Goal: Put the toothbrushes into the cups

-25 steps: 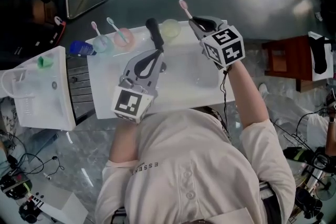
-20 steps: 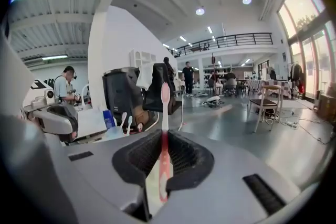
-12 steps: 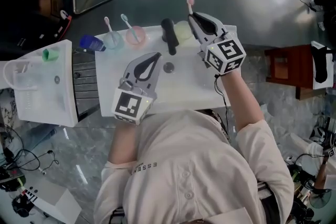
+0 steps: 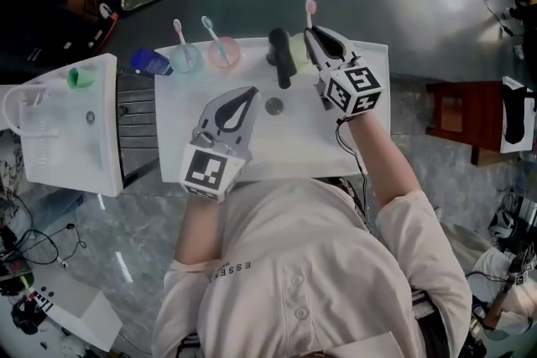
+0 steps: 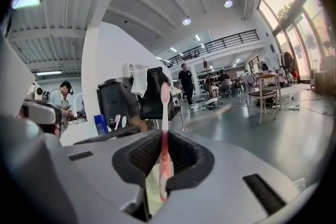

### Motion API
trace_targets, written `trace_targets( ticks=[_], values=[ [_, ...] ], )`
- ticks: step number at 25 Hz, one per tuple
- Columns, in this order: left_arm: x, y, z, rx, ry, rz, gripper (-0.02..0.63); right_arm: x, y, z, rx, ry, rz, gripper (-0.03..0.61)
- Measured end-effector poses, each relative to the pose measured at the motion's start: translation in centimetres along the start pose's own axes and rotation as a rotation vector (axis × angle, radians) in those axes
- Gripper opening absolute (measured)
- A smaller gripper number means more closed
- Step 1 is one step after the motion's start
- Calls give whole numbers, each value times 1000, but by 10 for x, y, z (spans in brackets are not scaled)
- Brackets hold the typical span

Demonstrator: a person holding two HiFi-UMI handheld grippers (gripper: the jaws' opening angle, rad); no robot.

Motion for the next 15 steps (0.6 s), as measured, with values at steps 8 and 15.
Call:
trace_targets(
  ticks=[8,15],
  values=[
    [-4,1,5,-26,-37,-17,2,3,9,4,-52,-14,82,62],
    [-3,-6,5,-9,-22,-18,2,-8,5,3,-57,9,80,138]
  ],
)
Point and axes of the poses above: the fingertips, and each gripper's own axes: x forward along the fingers, z to its left, y out of its underside, the point moved 10 cm from there along -x, backward along the fingers, and after that the axes turned 14 degrees about y, right-handed, at the moved point
